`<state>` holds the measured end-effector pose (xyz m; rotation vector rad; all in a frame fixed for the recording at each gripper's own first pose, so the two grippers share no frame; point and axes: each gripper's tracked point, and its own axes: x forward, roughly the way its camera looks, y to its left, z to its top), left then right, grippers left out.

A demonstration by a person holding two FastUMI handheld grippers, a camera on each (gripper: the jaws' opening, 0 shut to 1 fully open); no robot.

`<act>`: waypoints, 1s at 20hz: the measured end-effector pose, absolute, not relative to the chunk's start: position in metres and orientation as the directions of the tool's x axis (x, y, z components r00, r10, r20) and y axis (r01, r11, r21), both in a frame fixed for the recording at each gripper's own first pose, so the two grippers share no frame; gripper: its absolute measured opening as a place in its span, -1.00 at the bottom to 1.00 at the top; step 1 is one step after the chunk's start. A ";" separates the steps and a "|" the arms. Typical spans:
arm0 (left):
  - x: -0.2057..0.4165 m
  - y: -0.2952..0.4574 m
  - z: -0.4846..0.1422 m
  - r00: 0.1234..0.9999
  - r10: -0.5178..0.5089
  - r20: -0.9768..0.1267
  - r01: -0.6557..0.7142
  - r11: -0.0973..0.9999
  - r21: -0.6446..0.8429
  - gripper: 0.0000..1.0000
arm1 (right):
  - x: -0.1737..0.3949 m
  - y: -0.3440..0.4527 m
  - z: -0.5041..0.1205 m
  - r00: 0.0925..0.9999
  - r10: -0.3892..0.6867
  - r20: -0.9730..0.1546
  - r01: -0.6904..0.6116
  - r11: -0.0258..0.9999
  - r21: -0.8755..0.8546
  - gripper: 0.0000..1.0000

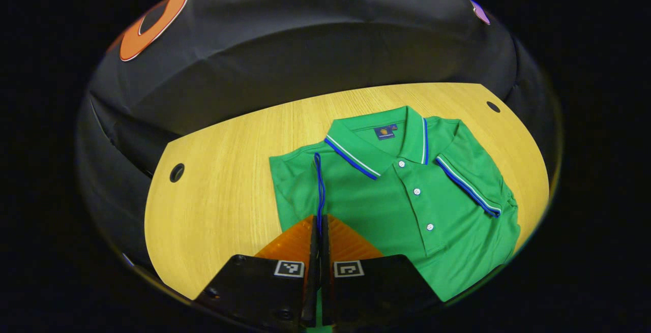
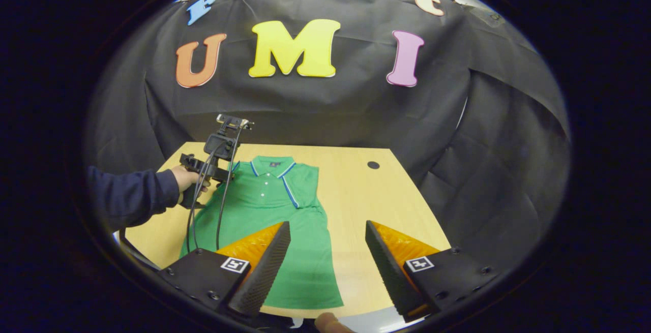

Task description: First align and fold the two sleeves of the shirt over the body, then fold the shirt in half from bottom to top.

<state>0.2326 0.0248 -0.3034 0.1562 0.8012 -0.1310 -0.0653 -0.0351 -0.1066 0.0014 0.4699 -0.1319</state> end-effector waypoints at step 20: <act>0.030 0.076 -0.298 0.655 -0.060 -0.754 0.085 0.996 -0.006 0.97 | -0.086 -0.051 -0.268 0.678 -0.034 -0.735 0.101 0.994 0.047 0.87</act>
